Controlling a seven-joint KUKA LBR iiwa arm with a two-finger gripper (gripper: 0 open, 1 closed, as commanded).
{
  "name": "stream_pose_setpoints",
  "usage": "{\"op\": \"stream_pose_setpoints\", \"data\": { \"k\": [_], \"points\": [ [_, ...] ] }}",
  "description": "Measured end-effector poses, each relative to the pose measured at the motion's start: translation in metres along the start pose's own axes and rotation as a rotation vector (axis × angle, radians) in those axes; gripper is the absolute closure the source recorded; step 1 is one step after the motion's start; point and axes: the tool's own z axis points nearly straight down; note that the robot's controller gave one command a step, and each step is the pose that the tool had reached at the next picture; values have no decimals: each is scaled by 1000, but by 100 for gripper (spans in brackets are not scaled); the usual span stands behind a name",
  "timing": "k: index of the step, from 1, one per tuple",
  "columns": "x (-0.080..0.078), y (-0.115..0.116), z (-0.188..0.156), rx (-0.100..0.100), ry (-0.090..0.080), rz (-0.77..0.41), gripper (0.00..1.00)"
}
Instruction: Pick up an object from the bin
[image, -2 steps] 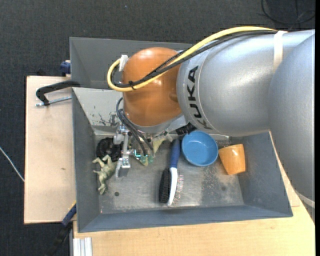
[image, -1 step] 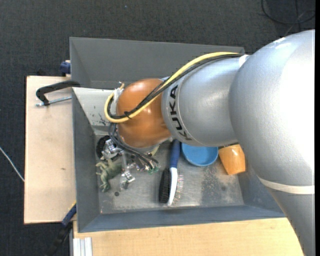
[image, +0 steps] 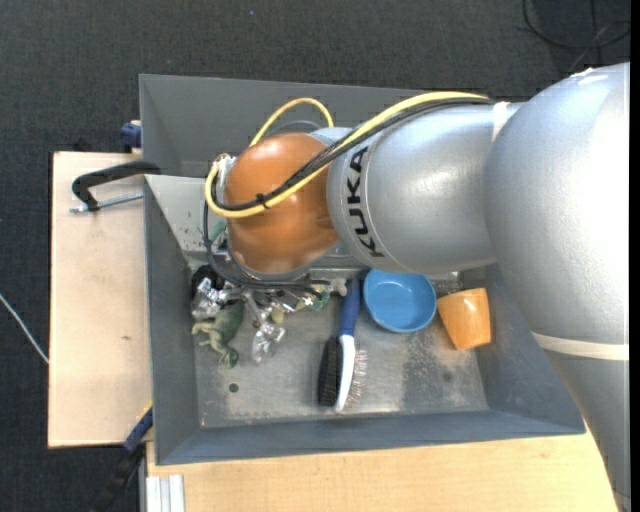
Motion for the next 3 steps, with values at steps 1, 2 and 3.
{"op": "stream_pose_setpoints", "data": {
  "k": [1,2,3],
  "points": [
    [-11,-14,1,-3,3,-110,0],
    [-25,-19,20,-3,-4,-182,0],
    [-20,-34,22,-9,-17,-359,0]
  ]
}}
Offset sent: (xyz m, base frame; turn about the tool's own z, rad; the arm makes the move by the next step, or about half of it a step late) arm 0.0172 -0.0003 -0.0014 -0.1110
